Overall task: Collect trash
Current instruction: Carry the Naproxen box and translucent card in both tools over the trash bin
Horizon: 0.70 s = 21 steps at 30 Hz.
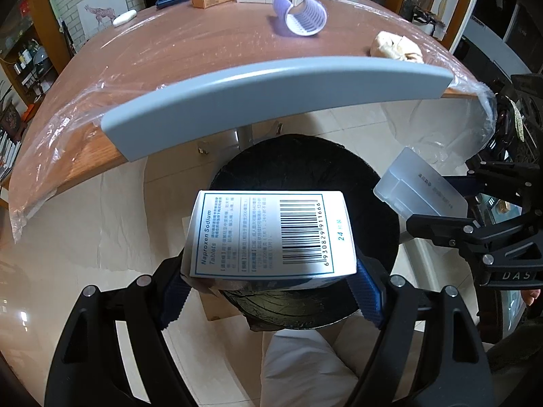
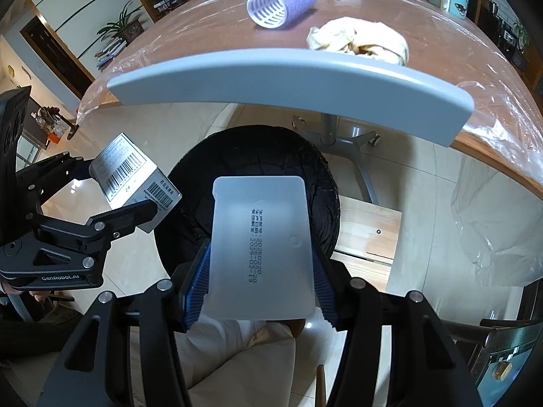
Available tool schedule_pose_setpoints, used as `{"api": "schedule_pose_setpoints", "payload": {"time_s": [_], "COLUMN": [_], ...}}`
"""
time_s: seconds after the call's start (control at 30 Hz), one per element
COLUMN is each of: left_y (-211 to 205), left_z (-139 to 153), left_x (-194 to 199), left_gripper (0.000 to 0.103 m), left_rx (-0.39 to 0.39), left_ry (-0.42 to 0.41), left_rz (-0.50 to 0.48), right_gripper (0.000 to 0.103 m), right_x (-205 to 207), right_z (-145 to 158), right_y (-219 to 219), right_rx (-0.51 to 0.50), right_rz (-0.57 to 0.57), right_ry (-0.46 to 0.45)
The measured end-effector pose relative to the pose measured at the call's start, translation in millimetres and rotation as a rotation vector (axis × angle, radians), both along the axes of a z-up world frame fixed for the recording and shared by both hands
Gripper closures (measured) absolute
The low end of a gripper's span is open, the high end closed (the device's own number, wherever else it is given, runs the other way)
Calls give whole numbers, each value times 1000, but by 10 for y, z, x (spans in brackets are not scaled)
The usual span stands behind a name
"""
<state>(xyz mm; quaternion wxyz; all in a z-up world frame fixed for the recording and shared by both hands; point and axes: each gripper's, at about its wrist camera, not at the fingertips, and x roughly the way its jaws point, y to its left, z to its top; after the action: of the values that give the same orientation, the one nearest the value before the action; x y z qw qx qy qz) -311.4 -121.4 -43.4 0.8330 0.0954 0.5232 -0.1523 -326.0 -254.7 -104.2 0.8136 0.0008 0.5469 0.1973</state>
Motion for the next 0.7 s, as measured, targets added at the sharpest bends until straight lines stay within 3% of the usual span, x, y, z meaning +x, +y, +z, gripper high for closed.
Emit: {"api": "schedule_pose_setpoints", "payload": {"time_s": [0.7], "left_y": [-73], "left_z": [-327], "left_x": [175], "left_gripper": [22], "left_rx": [83], "left_ry": [50], "left_rz": [-21], "right_gripper": [49], "right_x": [138], "right_z": [-248], "right_y": [90], "right_rx": [-55], "right_rz": [-2], "right_ry": [38]}}
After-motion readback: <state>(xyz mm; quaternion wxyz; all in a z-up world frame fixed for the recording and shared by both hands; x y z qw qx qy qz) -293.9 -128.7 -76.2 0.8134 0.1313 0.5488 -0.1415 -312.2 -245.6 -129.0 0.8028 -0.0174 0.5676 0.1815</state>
